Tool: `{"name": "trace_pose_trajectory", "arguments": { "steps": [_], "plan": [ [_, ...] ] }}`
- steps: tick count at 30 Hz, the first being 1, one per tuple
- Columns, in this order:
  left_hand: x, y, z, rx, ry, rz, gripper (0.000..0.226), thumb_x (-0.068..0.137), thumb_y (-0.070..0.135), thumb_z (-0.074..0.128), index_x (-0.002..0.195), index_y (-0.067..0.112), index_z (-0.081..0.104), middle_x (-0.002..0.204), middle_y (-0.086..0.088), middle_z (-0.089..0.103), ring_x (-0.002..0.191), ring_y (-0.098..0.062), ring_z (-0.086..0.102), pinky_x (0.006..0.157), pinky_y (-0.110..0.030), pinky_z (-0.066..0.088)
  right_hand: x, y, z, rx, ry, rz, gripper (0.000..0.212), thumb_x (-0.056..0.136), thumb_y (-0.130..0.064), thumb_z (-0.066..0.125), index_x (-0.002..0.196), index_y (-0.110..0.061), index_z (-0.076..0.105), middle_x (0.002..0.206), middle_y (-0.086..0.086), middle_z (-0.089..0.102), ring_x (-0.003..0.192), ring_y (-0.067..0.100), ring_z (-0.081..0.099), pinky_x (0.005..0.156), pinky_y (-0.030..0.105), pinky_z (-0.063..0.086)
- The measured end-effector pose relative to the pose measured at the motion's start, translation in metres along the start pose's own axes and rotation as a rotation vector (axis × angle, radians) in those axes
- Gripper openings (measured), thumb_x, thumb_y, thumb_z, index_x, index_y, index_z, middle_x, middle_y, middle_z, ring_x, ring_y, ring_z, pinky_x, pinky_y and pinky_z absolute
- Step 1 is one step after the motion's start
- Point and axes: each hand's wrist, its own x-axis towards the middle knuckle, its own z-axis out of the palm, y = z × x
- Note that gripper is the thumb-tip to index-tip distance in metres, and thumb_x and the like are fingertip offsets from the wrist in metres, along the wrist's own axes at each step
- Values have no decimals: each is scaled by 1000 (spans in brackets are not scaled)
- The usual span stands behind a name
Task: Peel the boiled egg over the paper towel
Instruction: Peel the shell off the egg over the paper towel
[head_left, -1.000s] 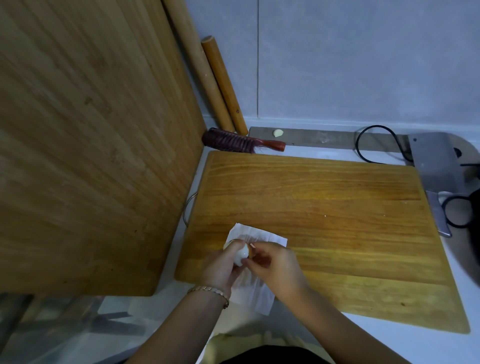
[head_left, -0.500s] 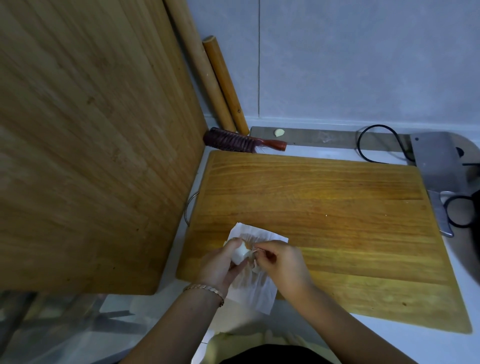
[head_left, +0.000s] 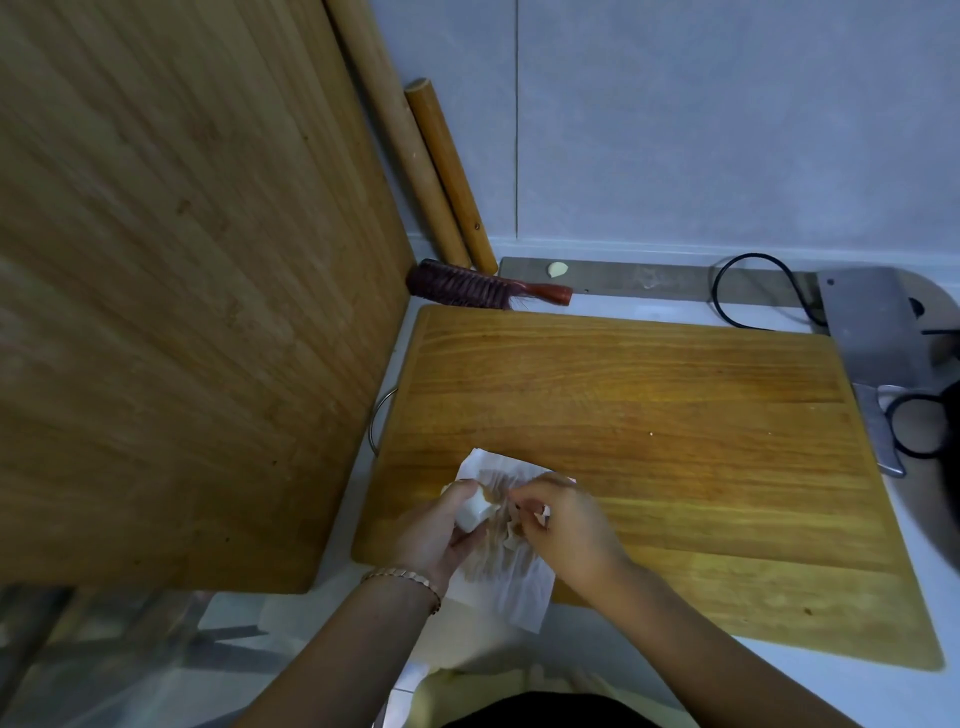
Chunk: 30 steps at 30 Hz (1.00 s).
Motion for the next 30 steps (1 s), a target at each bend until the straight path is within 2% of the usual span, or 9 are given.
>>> {"name": "trace_pose_trajectory", "arguments": {
  "steps": [1, 3, 6, 10, 14, 18, 22, 27, 30],
  "plan": [
    [0, 0, 1, 1, -5, 4, 12, 78, 13, 67, 84, 4, 63, 86, -13, 64, 80, -20, 62, 58, -27, 53, -1, -2, 0, 98, -7, 20, 16, 80, -12, 64, 95, -17, 67, 90, 0, 64, 76, 10, 59, 68, 8, 46],
    [0, -1, 2, 4, -20, 16, 9, 79, 12, 66, 79, 4, 64, 84, -12, 65, 77, -19, 63, 53, -24, 54, -2, -6, -1, 251, -26, 70, 24, 75, -18, 72, 99, -20, 65, 89, -1, 66, 80, 10, 64, 74, 16, 51],
    [-1, -4, 6, 28, -47, 35, 13, 79, 14, 66, 84, 3, 67, 94, -15, 67, 85, -21, 64, 58, -25, 54, -5, -12, -1, 319, -1, 94, 18, 77, -14, 70, 94, -20, 69, 79, -5, 68, 73, 4, 64, 68, 13, 48],
    [-2, -8, 9, 61, -24, 72, 18, 77, 15, 67, 89, 2, 67, 100, -17, 68, 90, -23, 66, 59, -25, 54, -6, -14, -3, 235, 1, 12, 19, 83, -2, 59, 94, -14, 70, 73, -16, 62, 62, -11, 56, 60, 0, 38],
    [-2, -9, 9, 100, -4, 107, 23, 77, 17, 68, 93, 0, 66, 102, -18, 68, 97, -27, 65, 70, -30, 55, -6, -13, -7, 169, -22, -25, 21, 85, -4, 57, 101, -11, 68, 85, -2, 69, 68, -7, 51, 62, -3, 35],
    [-4, -8, 5, 172, -25, 166, 11, 78, 18, 67, 81, 8, 68, 89, -12, 70, 86, -22, 67, 71, -30, 56, -5, -12, -9, 168, -28, -41, 19, 84, 0, 57, 91, -9, 71, 65, -15, 61, 57, -7, 53, 58, 0, 35],
    [-5, -2, 1, 222, -60, 229, 15, 79, 13, 66, 92, 6, 68, 101, -15, 70, 96, -26, 66, 75, -31, 57, -2, -8, -10, 148, -46, -57, 24, 83, 2, 56, 99, -10, 69, 88, 9, 73, 72, 8, 59, 64, 3, 38],
    [-5, 2, -4, 259, -67, 232, 30, 79, 12, 66, 108, 4, 64, 112, -17, 66, 104, -28, 63, 83, -35, 55, 2, -1, -8, 191, 147, 1, 20, 81, -2, 62, 92, -15, 71, 85, 7, 75, 65, 3, 61, 60, 1, 43],
    [-3, 1, -6, 213, -25, 200, 38, 78, 12, 68, 114, 5, 59, 116, -17, 62, 106, -30, 61, 81, -35, 56, 3, 5, -4, 96, -6, 88, 27, 81, -3, 59, 103, -17, 67, 101, 4, 71, 80, 8, 62, 67, 1, 41]
  ]
}}
